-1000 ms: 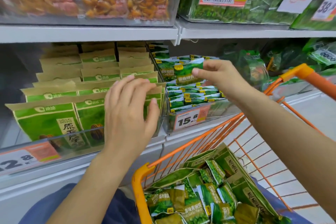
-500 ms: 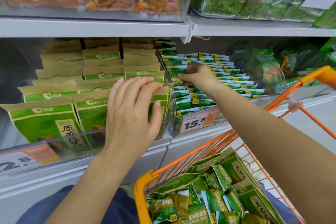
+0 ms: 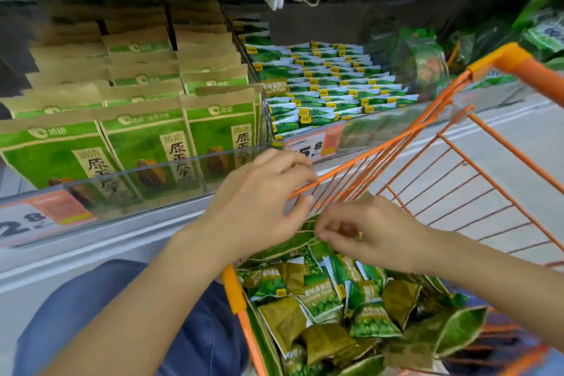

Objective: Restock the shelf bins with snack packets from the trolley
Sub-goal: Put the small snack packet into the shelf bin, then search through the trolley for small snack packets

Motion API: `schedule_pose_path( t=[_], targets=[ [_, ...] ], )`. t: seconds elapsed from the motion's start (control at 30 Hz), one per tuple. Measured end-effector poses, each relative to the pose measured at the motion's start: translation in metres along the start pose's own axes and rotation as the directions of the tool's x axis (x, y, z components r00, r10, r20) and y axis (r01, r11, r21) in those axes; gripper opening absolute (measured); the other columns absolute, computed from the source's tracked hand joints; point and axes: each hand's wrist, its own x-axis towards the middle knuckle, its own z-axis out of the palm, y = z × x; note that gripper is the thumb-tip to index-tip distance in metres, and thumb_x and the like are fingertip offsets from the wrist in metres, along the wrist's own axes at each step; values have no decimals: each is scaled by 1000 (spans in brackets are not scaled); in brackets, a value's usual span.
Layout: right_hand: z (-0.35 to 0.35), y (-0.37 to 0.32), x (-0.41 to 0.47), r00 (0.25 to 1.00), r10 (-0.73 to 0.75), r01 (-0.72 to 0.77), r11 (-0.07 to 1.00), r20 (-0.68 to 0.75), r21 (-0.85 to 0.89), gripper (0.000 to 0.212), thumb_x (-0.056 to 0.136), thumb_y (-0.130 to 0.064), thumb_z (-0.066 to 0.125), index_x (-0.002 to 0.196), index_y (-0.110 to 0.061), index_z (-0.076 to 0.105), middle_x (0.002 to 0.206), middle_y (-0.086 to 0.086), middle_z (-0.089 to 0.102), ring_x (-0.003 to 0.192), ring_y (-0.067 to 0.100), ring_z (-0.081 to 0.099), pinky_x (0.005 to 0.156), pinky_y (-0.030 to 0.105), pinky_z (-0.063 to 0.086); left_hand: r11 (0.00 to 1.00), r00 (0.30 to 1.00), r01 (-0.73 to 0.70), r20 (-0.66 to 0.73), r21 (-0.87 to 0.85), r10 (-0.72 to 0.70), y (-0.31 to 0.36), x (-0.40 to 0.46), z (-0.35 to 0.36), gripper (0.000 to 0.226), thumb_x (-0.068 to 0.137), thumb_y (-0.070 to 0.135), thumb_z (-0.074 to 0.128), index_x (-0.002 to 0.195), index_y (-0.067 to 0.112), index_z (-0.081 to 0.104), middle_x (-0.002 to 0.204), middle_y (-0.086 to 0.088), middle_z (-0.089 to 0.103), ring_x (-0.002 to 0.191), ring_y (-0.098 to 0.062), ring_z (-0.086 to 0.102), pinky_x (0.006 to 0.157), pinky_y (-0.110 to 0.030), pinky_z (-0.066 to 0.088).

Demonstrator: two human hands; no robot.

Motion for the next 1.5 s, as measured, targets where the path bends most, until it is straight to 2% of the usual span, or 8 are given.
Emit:
schedule_pose_path(
  t=[0.23,0.4,0.53,0.7,0.9,1.2,1.37,1.5],
  targets=[
    [85,-24,14,884,-75,267,891,461,-368,47,100,-38,41,136,-8,43,124,15,56,99,35,61,68,41,48,970,961,217,200,-111,-192,-4,2,-3,29,88,37,53,114,32,65,103,18,66,92,-4,62,78,-34,53],
    [118,-33,24,862,-114,416,716,494,-561,34,71,-50,72,80,-17,73,70,-3,60,52,14,50,36,22,7,971,949,228,239,-69,-206,-4,5,-4,26,92,33,55,117,33,63,102,18,64,91,-9,63,75,-32,51],
    [104,-29,29,871,-117,394,747,477,-536,17,73,-17,70,89,-14,64,70,0,63,51,18,58,37,21,13,974,955,211,231,-82,-187,-5,6,-3,25,92,34,55,116,33,64,98,19,63,90,-10,63,75,-33,51],
    [29,-13,17,983,-179,179,942,25,-283,20,87,-31,58,70,-20,58,59,-6,55,49,16,55,39,25,39,918,973,232,89,-320,-215,-6,2,-6,37,86,51,46,108,30,68,89,24,65,90,4,61,80,-26,51],
    [-24,-4,-1,910,61,50,965,-409,257,18,86,-38,56,71,-28,61,63,-6,57,58,7,51,55,32,43,733,965,260,149,-628,-214,5,5,-14,29,76,57,57,99,43,66,98,22,69,92,3,64,78,-15,48],
    [-13,-7,9,747,-118,161,987,-654,6,23,89,-23,61,80,-5,73,69,-4,64,61,7,56,57,23,43,394,897,304,122,-867,-424,7,10,-21,27,55,36,86,80,29,76,76,-5,74,66,-31,65,66,-38,56],
    [-19,-27,16,810,475,-168,751,-345,639,29,79,-47,70,101,-28,67,80,-7,74,78,12,70,81,39,56,643,786,147,-305,-752,-537,11,9,-20,14,67,30,78,77,27,69,75,14,72,69,-2,65,62,-21,51],
    [-21,-56,23,927,363,-68,400,-90,914,27,78,-52,68,94,-31,73,104,-8,72,105,10,66,93,34,54,972,821,-85,-568,-221,-58,7,9,-10,18,79,28,75,91,15,72,102,9,68,101,-12,63,94,-22,45]
  ],
)
